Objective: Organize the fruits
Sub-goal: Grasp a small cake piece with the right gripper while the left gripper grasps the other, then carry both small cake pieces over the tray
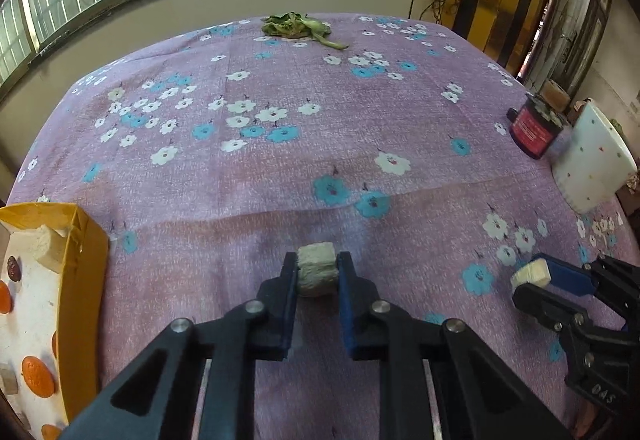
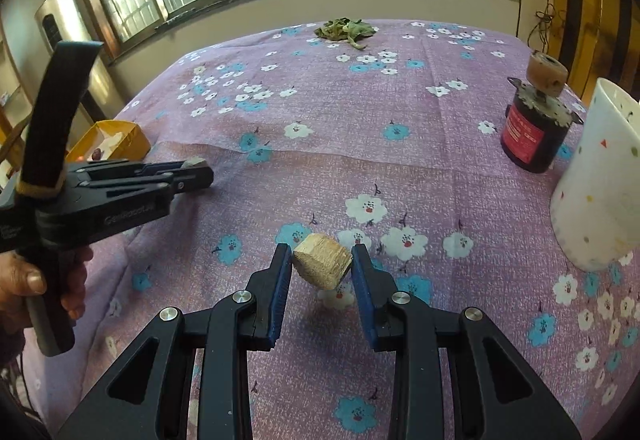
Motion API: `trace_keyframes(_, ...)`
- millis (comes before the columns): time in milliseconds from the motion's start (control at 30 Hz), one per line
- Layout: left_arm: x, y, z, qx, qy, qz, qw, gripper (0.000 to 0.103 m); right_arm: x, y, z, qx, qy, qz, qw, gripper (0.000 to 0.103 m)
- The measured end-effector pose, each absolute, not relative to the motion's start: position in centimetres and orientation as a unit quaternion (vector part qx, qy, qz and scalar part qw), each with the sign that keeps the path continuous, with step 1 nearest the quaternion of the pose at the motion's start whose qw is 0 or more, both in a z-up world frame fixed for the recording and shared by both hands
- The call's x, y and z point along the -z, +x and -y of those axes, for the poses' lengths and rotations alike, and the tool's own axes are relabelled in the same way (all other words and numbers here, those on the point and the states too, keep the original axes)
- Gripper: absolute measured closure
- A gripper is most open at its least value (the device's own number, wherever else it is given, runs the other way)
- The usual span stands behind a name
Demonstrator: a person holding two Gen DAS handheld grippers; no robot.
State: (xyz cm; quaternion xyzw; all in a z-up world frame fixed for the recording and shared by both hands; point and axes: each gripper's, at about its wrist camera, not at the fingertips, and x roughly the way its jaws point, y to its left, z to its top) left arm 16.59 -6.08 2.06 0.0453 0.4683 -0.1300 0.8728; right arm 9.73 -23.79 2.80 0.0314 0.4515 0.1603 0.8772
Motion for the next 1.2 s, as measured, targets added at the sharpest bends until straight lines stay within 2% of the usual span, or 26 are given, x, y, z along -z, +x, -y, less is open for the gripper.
trace_keyframes(500,-4.0,7.8,3.3,0.159,0.035,-0.465,0.870,0.082,-4.5,3.3,22.3,-0.114,0.030,-0.452,0.884,0.073)
trace_keyframes(1200,-8.7,2.6,-9.3,0.153,-0.024,-0.427,0.891,0.082,-7.8,0.7,9.3,-0.152,0.003,-0.437,0.886,0.073)
